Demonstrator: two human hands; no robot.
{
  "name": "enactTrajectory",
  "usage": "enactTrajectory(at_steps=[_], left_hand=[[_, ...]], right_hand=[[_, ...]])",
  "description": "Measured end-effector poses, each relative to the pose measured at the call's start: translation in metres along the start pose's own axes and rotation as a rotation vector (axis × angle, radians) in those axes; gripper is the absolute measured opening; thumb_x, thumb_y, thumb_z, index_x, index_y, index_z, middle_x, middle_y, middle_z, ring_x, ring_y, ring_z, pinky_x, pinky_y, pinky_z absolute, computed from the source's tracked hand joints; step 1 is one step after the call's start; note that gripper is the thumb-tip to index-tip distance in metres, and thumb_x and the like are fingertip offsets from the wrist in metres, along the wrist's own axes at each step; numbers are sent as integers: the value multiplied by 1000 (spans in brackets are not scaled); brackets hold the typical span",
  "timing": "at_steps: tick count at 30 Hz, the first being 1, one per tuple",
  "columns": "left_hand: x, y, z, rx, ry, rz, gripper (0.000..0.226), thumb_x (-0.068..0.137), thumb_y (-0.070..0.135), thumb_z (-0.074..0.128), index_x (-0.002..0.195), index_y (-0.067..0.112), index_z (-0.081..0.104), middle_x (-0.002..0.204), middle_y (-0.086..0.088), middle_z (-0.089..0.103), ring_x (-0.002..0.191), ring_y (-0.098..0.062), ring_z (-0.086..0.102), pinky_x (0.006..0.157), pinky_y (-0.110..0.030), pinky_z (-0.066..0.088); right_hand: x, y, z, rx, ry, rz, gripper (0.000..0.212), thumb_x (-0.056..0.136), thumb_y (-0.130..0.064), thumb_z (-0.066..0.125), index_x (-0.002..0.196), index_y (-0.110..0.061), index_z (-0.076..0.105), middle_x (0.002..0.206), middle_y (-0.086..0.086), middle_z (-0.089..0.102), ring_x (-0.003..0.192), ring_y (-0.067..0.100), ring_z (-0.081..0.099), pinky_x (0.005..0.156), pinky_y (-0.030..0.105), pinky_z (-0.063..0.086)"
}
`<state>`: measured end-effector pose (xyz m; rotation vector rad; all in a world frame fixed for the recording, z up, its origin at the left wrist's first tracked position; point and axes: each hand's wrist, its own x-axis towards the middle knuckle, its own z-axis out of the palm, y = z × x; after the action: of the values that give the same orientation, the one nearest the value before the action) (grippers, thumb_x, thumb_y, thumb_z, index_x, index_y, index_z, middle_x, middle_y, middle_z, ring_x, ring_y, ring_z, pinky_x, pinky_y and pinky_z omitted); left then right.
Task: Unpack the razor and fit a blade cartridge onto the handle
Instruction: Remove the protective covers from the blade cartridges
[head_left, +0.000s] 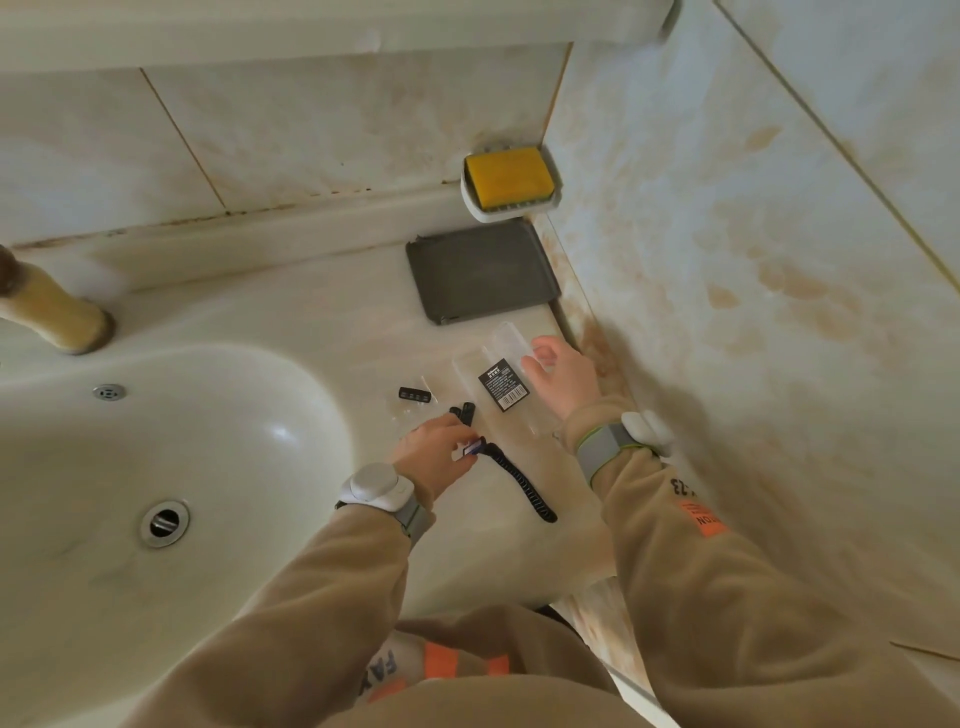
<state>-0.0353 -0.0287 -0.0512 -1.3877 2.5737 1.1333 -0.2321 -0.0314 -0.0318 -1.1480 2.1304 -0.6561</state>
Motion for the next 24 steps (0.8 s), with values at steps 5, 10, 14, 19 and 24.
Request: enactTrajectory(at_steps=[5,10,14,19,24], left_hand=[[-7,-3,-13,15,48,40,25,89,27,52,111,22,63,107,1,61,97,-17,56,81,-32,47],[-17,-9,-27,-25,126,69,25,89,25,54,110,18,64,106,-1,62,96,-20,57,83,-38,50],[-23,-14,-35,-42,222,77,24,88,24,56,110,19,64,107,3,62,86,-17,57,71,-23,46],[-30,-19,-41,-126,389,113,17,85,18,61,101,17,66,99,1,62,77,-12,54,68,-22,51],[-36,-28,-41,-162,446,115,15,83,17,62,98,16,64,101,2,61,80,-9,54,72,-28,54]], right_hand=[[1,-4,4,-57,-8,-14,42,88,-29,54,126,-11,50,131,6,55,122,21,50,97,26,36],[-4,-12,8,-114,83,-118,42,89,-29,53,127,-13,48,133,6,52,123,21,48,100,27,35],[-19,-29,11,-70,18,-242,27,91,-23,51,113,-11,60,113,5,64,104,18,58,89,22,42],[-42,-52,34,-9,-371,-213,23,92,-26,49,92,-14,68,84,0,68,77,9,61,78,23,47],[-55,-56,47,312,-626,39,41,97,-31,40,75,-6,64,62,6,60,52,13,56,60,21,49]])
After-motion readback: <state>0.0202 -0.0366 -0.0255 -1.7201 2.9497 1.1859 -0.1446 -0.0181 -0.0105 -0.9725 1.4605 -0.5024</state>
